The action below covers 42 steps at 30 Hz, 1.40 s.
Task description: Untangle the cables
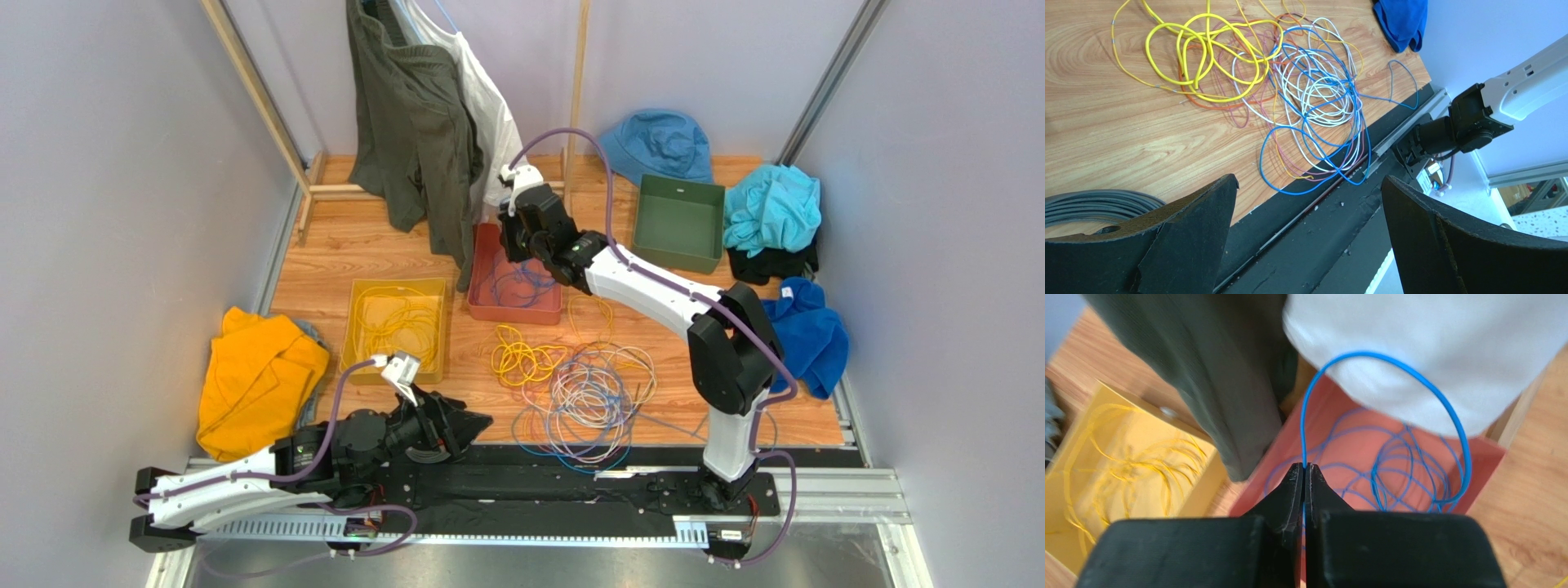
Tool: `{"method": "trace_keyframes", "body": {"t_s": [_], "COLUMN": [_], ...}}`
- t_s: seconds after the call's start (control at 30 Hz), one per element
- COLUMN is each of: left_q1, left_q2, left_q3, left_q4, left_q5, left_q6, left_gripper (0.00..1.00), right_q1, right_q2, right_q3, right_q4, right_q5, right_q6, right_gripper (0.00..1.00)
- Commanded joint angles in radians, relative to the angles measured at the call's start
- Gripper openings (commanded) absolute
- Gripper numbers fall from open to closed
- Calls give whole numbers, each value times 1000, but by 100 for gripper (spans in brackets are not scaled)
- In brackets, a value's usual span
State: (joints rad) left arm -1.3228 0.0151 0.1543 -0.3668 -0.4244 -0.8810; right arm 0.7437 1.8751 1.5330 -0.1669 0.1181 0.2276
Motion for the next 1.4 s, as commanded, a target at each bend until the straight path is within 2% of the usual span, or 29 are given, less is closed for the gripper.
{"method": "trace_keyframes", "body": {"t_s": [0.0, 0.03, 0.07, 0.17, 0.27, 0.5, 0.63, 0.73, 0.8, 0.9, 0.93, 1.0, 1.03, 1.17, 1.23, 1.37], "left_q1": [-6, -6, -6, -6, -6, -6, -6, -6, -6, -6, -6, -6, -6, -6, -6, -6], "left_q2": [2, 3, 3, 13, 23, 60, 117, 175, 201, 230, 235, 246, 265, 345, 388, 421], "left_q3": [4, 4, 2, 4, 7, 5, 4, 22, 39, 105, 163, 232, 302, 436, 453, 383], "left_q4": [6, 9, 11, 19, 23, 57, 109, 149, 146, 65, 28, -99, -138, -300, -310, -197], "left_q5": [-8, -10, -10, -8, -7, -1, 1, 7, 6, -31, -78, -140, -202, -306, -306, -237], "left_q6": [-3, -4, -6, -3, -1, -1, 11, 16, 14, 37, 63, 91, 115, 134, 117, 85], "left_gripper": [96, 96, 96, 96, 96, 96, 96, 96, 96, 96, 96, 96, 97, 99, 99, 99], "right_q1": [-3, -3, -1, 0, 0, 3, 6, 5, 6, 19, 37, 51, 54, 54, 56, 54], "right_q2": [-13, -4, 13, 10, -43, -235, -350, -366, -395, -526, -610, -692, -762, -866, -881, -903], "right_q3": [-109, -112, -108, -105, -122, -255, -362, -323, -333, -489, -602, -704, -782, -898, -925, -1028], "right_q4": [24, 4, -11, -40, -45, -124, -75, -138, -154, -48, -21, 33, 36, -45, -112, -128], "right_q5": [28, 25, 34, 75, 104, 181, 166, 199, 216, 229, 262, 302, 331, 354, 306, 293], "right_q6": [4, 3, 3, 15, 18, 42, 19, 47, 91, 131, 137, 168, 183, 248, 272, 354], "right_gripper": [8, 14, 24, 37, 46, 48, 48, 46, 39, 35, 35, 35, 36, 39, 39, 39]}}
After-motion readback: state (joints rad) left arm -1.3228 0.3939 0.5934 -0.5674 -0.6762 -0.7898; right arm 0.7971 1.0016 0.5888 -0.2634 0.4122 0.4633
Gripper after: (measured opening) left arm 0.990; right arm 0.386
